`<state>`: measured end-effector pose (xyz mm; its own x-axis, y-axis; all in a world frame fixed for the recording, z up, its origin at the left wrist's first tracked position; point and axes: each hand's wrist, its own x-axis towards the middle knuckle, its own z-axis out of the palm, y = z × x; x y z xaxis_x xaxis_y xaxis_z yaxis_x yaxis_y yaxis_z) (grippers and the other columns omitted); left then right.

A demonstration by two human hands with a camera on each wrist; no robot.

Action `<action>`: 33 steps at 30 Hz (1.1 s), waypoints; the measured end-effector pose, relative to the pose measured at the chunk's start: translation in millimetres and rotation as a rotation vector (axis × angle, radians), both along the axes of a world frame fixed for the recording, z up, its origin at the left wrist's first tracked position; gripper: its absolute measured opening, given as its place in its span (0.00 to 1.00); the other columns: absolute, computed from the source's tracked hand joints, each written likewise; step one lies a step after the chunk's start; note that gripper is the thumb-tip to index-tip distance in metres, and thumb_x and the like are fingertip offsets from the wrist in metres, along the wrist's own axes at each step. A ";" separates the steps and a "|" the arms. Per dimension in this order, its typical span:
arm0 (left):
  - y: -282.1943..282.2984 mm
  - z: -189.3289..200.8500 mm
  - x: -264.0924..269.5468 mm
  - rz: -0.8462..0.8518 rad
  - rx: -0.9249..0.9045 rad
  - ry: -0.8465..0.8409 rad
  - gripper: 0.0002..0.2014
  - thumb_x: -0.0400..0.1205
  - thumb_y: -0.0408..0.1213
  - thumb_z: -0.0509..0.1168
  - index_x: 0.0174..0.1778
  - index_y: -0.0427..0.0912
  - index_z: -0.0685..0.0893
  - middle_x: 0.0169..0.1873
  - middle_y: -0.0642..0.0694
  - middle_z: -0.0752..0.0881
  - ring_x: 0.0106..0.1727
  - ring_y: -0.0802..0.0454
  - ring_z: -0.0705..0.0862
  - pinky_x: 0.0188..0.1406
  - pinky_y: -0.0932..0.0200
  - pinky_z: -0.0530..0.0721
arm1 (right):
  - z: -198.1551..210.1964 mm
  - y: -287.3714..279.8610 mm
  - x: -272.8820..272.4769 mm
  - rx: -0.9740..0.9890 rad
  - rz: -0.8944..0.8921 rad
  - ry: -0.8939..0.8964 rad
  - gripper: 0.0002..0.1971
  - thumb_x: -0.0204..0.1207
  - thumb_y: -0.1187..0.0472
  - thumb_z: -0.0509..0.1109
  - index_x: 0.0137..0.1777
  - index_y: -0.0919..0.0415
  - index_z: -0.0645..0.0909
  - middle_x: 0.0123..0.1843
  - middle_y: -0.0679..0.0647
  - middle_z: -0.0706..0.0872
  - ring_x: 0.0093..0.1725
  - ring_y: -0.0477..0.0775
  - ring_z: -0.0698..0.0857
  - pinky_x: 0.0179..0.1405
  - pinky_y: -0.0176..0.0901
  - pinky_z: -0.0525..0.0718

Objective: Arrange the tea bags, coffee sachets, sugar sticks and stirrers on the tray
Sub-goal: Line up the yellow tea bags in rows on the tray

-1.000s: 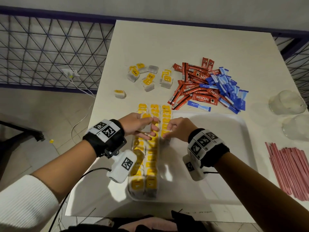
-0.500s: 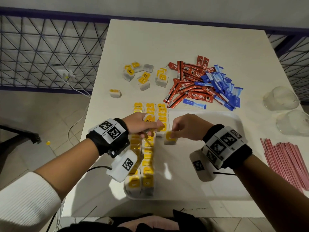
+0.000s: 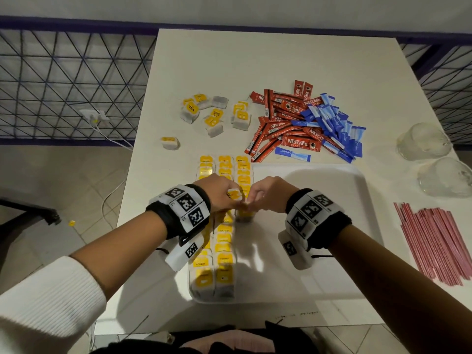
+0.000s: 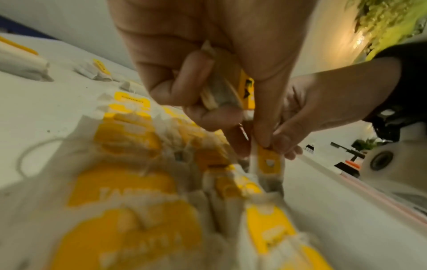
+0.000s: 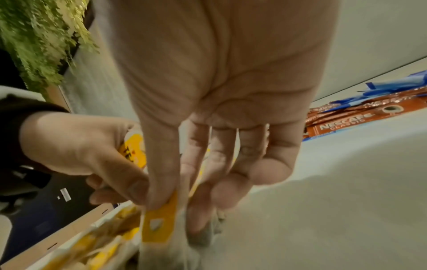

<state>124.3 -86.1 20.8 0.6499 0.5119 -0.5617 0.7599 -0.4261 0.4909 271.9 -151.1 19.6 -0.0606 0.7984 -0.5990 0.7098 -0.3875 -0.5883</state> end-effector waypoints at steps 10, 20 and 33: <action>5.9 -5.5 7.7 0.020 0.117 0.126 0.17 0.79 0.55 0.64 0.61 0.53 0.81 0.61 0.48 0.83 0.60 0.48 0.81 0.60 0.51 0.80 | -16.1 9.0 2.3 -0.044 -0.121 -0.072 0.13 0.72 0.59 0.74 0.32 0.53 0.73 0.31 0.48 0.80 0.27 0.41 0.75 0.21 0.25 0.72; 7.6 4.2 -5.7 0.283 0.057 -0.101 0.10 0.80 0.41 0.66 0.54 0.43 0.76 0.44 0.49 0.78 0.49 0.48 0.77 0.42 0.66 0.66 | -15.4 3.9 -0.9 -0.088 -0.251 0.021 0.12 0.75 0.61 0.70 0.33 0.55 0.71 0.27 0.48 0.79 0.26 0.42 0.77 0.10 0.23 0.67; 2.6 7.5 -3.3 0.377 -0.096 -0.341 0.19 0.74 0.42 0.72 0.40 0.24 0.82 0.44 0.34 0.79 0.47 0.39 0.78 0.54 0.48 0.74 | 21.3 -7.1 5.0 0.146 -0.338 0.304 0.05 0.75 0.58 0.71 0.47 0.55 0.78 0.33 0.49 0.81 0.31 0.46 0.79 0.26 0.32 0.75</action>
